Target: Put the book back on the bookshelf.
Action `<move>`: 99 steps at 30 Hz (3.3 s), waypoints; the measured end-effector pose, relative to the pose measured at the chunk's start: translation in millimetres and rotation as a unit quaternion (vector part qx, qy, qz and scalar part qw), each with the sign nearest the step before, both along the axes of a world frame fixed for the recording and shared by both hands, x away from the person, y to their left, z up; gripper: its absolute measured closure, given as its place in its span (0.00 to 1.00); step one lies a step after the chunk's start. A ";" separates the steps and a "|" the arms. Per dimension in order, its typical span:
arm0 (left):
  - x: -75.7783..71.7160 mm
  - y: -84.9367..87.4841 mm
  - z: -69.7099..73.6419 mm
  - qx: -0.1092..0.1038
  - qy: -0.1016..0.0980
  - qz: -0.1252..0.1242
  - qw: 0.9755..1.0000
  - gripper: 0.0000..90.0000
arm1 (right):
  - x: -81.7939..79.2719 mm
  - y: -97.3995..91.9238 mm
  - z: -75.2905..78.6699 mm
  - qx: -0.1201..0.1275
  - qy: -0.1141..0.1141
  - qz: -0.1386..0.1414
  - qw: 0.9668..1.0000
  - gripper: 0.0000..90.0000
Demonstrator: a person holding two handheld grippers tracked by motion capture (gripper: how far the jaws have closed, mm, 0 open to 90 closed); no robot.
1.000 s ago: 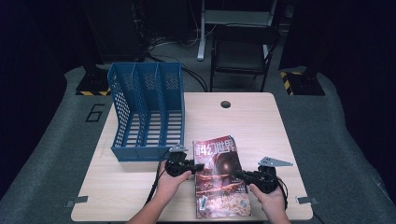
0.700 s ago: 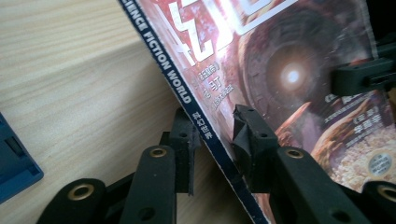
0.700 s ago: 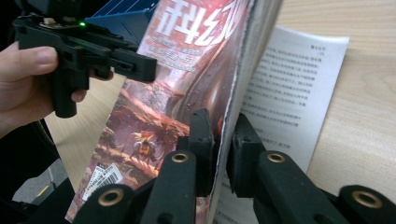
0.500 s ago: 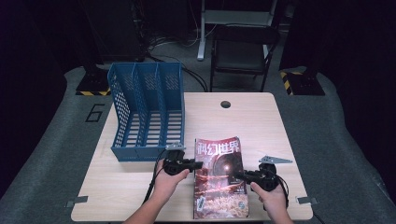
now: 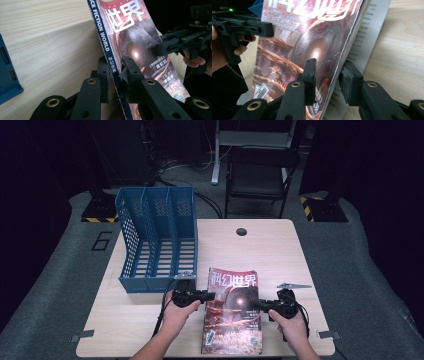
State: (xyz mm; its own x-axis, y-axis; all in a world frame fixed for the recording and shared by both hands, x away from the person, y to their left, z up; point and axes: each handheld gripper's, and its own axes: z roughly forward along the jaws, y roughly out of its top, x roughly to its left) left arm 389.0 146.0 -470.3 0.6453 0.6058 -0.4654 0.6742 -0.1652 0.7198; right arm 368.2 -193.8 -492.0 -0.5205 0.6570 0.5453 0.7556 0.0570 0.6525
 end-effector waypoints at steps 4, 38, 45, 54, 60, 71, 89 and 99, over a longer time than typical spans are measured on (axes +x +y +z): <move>-0.5 1.1 3.8 0.007 -0.003 -0.007 1.000 0.87 | 3.1 -1.5 -0.4 -0.014 0.019 0.009 1.000 0.83; 1.8 17.2 46.6 0.062 -0.025 -0.078 0.995 0.85 | 3.0 8.2 58.5 -0.060 -0.038 0.078 0.994 0.97; -3.8 8.8 61.9 0.047 -0.049 -0.079 0.995 0.86 | -2.3 10.7 70.4 -0.051 -0.066 0.051 0.995 0.97; -9.0 1.5 82.6 0.047 -0.102 -0.066 0.991 0.89 | -8.4 23.0 86.8 -0.037 -0.135 0.025 0.990 0.97; -8.2 1.9 86.8 0.048 -0.127 -0.055 0.989 0.89 | -9.4 33.3 94.4 -0.052 -0.177 0.019 0.983 0.97; -15.3 9.0 76.5 0.046 -0.138 -0.050 0.988 0.90 | -13.3 34.5 85.5 -0.045 -0.192 0.024 0.980 0.97; -38.6 16.5 76.7 0.044 -0.147 -0.064 0.986 0.92 | -42.0 17.5 79.8 -0.049 -0.200 0.012 0.979 0.96; -55.5 16.9 76.9 0.041 -0.154 -0.079 0.984 0.92 | -58.6 9.5 73.8 -0.050 -0.207 -0.003 0.977 0.93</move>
